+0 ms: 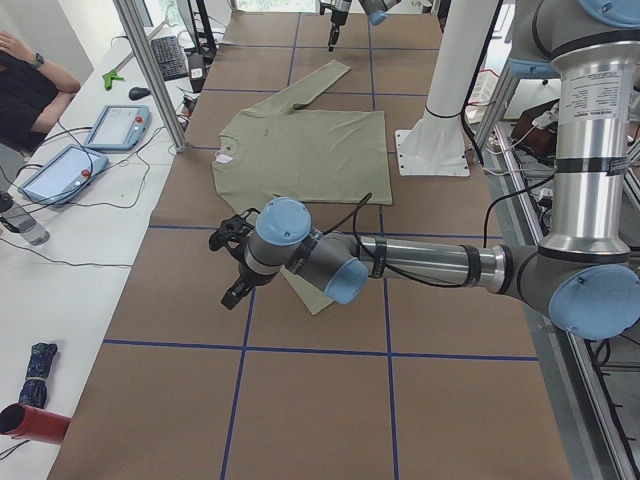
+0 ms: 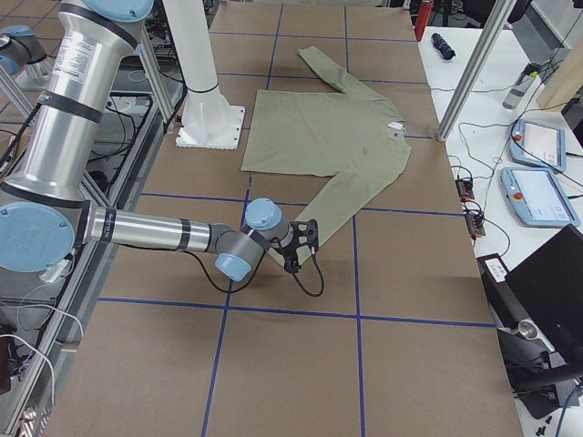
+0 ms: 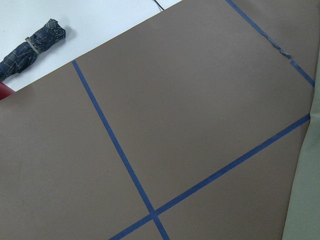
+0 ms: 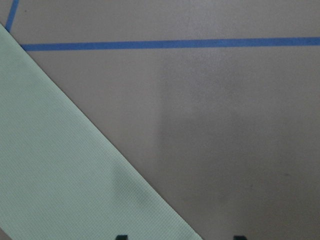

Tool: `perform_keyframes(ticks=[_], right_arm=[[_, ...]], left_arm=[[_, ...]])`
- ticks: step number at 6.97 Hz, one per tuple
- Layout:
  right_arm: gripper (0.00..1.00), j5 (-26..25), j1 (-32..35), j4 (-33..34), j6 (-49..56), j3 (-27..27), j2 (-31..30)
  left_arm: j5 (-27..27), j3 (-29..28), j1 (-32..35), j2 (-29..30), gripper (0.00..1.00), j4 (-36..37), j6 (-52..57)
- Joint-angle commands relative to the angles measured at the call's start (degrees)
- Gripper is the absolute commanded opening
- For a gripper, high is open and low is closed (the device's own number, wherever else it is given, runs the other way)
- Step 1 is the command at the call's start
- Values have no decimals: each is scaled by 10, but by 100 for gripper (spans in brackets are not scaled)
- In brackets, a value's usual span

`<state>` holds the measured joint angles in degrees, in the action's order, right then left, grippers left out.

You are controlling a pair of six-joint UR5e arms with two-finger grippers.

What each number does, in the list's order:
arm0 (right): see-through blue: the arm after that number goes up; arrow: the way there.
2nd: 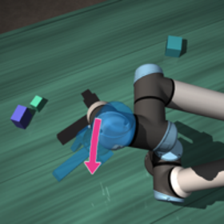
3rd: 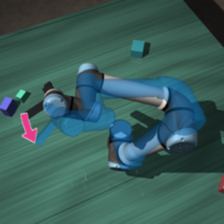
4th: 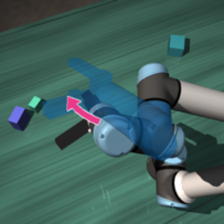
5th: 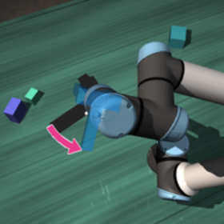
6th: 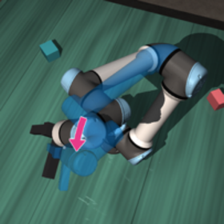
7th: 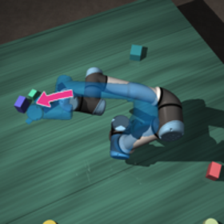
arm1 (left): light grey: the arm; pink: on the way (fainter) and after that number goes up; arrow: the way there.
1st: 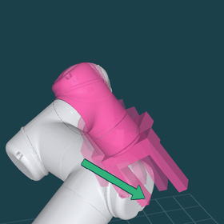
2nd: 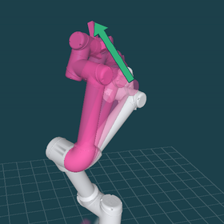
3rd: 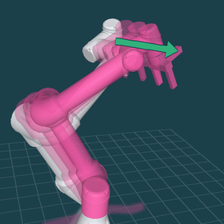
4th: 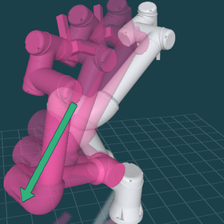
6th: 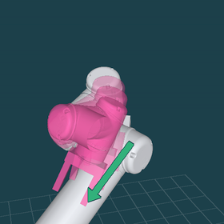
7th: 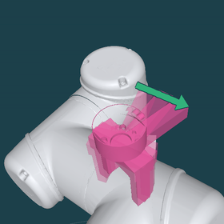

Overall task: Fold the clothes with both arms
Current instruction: 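Lower the right gripper to the cuff of the sleeve nearest it and grasp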

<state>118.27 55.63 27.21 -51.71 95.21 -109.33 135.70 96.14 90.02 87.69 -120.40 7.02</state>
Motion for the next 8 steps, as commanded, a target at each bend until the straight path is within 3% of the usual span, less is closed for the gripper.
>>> perform_keyframes(ticks=[1, 8], right_arm=[[72, -33, -45, -3, -6, -12, 3], [61, -53, -64, -3, -2, -37, 10]], left_arm=[[0, 0, 0, -1, 100, 0, 0], [1, 0, 1, -4, 100, 0, 2]])
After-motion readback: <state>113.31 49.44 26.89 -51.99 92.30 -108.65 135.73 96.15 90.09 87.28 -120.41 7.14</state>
